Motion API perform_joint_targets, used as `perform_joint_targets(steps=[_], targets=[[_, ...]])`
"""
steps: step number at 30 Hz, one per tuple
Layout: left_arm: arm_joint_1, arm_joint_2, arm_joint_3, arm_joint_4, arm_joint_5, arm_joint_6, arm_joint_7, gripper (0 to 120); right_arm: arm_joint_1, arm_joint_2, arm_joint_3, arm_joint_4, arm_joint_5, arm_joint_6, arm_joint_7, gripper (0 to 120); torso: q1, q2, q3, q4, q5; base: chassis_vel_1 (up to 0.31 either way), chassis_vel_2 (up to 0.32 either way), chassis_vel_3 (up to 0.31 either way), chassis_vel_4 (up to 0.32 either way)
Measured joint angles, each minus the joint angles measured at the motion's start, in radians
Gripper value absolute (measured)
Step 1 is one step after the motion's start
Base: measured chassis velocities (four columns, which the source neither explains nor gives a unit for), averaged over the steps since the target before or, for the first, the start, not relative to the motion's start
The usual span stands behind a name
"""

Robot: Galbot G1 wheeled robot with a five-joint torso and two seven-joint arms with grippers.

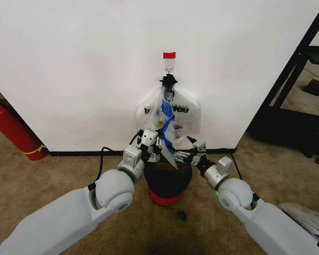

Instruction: Pick up the garbage bag from the wall and place it over the trash bin.

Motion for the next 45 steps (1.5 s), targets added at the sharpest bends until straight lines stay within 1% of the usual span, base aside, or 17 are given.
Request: perform_joint_targets(steps=[7,9,12,13,15,18,20,21,26,27,28,32,34,38,42,43,45], targets=[[-0.002,-0.002,0.004,-0.005,-0.001,0.002,0.000,0,0.089,0.021,-0.067,-0.043,-0.039,-0.038,0.026,98,0.000,0.000,0.000,0.0001,0.0001,0.000,0.000,0.000,0.000],[-0.002,-0.003,0.004,-0.005,-0.001,0.003,0.000,0,0.113,0.029,-0.083,-0.055,-0.045,-0.055,0.039,94,0.000,0.000,0.000,0.0001,0.0000,0.000,0.000,0.000,0.000],[0.002,-0.002,0.002,-0.009,-0.003,0.004,0.000,0,0.145,0.043,-0.108,-0.077,-0.056,-0.077,0.046,79,0.000,0.000,0.000,0.0001,0.0000,0.000,0.000,0.000,0.000],[0.002,-0.002,0.002,-0.009,-0.003,0.004,0.000,0,0.145,0.043,-0.108,-0.077,-0.056,-0.077,0.046,79,0.000,0.000,0.000,0.0001,0.0000,0.000,0.000,0.000,0.000],[0.004,0.000,0.000,-0.013,-0.004,0.004,0.000,0,0.153,0.046,-0.120,-0.079,-0.059,-0.083,0.043,73,0.000,0.000,0.000,0.0001,0.0000,0.000,0.000,0.000,0.000],[0.004,0.003,-0.002,-0.018,-0.007,0.005,-0.001,0,0.164,0.051,-0.132,-0.079,-0.060,-0.101,0.047,57,0.000,0.000,0.000,0.0001,0.0001,0.000,0.000,0.000,0.000],[0.004,0.005,-0.003,-0.019,-0.007,0.005,-0.001,0,0.165,0.051,-0.132,-0.079,-0.060,-0.102,0.052,52,0.000,0.000,0.000,0.0001,0.0000,0.000,0.000,0.000,0.000],[0.004,0.005,-0.003,-0.019,-0.007,0.005,-0.001,0,0.165,0.051,-0.132,-0.079,-0.060,-0.102,0.052,52,0.000,0.000,0.000,0.0001,0.0000,0.000,0.000,0.000,0.000],[0.003,0.007,-0.004,-0.019,-0.009,0.005,-0.001,0,0.157,0.049,-0.126,-0.077,-0.063,-0.102,0.059,30,0.000,0.000,0.000,0.0000,0.0000,0.000,0.000,0.000,0.000],[0.003,0.007,-0.005,-0.019,-0.009,0.005,-0.001,0,0.156,0.050,-0.125,-0.079,-0.063,-0.102,0.061,27,0.000,0.000,0.000,0.0000,0.0001,0.000,0.000,0.000,0.000],[0.003,0.007,-0.005,-0.019,-0.009,0.005,-0.001,0,0.156,0.050,-0.125,-0.079,-0.063,-0.102,0.061,27,0.000,0.000,0.000,0.0000,0.0001,0.000,0.000,0.000,0.000],[0.006,0.008,-0.009,-0.019,-0.010,0.002,-0.001,0,0.154,0.063,-0.123,-0.086,-0.061,-0.099,0.085,8,0.000,0.000,0.000,0.0001,0.0001,0.000,0.000,0.000,0.000],[0.010,0.009,-0.015,-0.017,-0.010,0.000,-0.001,0,0.146,0.071,-0.112,-0.083,-0.051,-0.093,0.100,0,0.000,0.000,0.000,0.0001,0.0001,0.000,0.000,0.000,0.000],[0.021,0.008,-0.031,-0.006,-0.007,-0.007,-0.001,0,0.114,0.079,-0.084,-0.062,-0.024,-0.066,0.120,0,0.000,0.000,0.000,0.0001,0.0002,0.000,0.000,0.000,0.000],[0.057,0.005,-0.086,0.005,-0.006,-0.020,-0.001,0,0.011,0.075,0.020,0.003,0.006,-0.016,0.117,0,0.000,0.000,0.000,0.0000,0.0002,0.000,0.000,0.000,0.000],[0.057,0.005,-0.086,0.005,-0.006,-0.020,-0.001,0,0.011,0.075,0.020,0.003,0.006,-0.016,0.117,0,0.000,0.000,0.000,0.0000,0.0002,0.000,0.000,0.000,0.000],[0.085,0.003,-0.126,0.003,-0.008,-0.026,-0.001,0,-0.045,0.068,0.082,0.045,0.031,0.004,0.108,0,0.000,0.000,0.000,-0.0001,0.0001,0.000,0.000,0.000,0.000]])
